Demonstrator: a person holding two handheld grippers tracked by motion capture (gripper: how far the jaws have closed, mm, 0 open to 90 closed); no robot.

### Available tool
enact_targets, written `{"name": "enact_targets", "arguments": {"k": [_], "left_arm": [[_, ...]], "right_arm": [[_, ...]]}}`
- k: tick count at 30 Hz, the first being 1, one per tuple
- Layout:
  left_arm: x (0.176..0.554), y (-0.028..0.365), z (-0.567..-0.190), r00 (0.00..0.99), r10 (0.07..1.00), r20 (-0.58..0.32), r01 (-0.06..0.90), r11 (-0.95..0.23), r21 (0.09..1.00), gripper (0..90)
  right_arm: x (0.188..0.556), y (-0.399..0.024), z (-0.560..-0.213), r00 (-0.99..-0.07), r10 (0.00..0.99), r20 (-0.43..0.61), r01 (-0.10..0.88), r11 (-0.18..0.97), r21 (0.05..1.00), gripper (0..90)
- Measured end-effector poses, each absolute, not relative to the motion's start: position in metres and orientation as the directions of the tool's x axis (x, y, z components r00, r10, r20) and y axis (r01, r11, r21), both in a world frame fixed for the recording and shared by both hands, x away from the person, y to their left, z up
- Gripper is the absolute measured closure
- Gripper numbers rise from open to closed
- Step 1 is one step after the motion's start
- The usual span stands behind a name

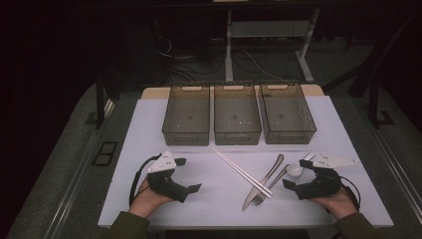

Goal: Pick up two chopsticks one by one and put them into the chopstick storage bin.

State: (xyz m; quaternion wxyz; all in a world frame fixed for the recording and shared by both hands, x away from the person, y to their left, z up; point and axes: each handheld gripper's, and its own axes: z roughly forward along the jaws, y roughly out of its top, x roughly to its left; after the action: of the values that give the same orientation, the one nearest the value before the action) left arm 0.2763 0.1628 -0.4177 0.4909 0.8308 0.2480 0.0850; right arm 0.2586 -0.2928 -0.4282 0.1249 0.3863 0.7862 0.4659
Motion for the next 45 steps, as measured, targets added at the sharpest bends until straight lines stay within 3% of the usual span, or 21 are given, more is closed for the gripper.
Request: {"name": "enact_targets", "arguments": {"k": [45], "left_arm": [[0.273,0.164,-0.418,0.863,0.488,-0.126,0.34,-0.378,0.861,0.0]], "right_arm": [[0.283,-0.263,-0.407,-0.71,0.68,0.183,0.523,0.336,0.783,3.0]]}}
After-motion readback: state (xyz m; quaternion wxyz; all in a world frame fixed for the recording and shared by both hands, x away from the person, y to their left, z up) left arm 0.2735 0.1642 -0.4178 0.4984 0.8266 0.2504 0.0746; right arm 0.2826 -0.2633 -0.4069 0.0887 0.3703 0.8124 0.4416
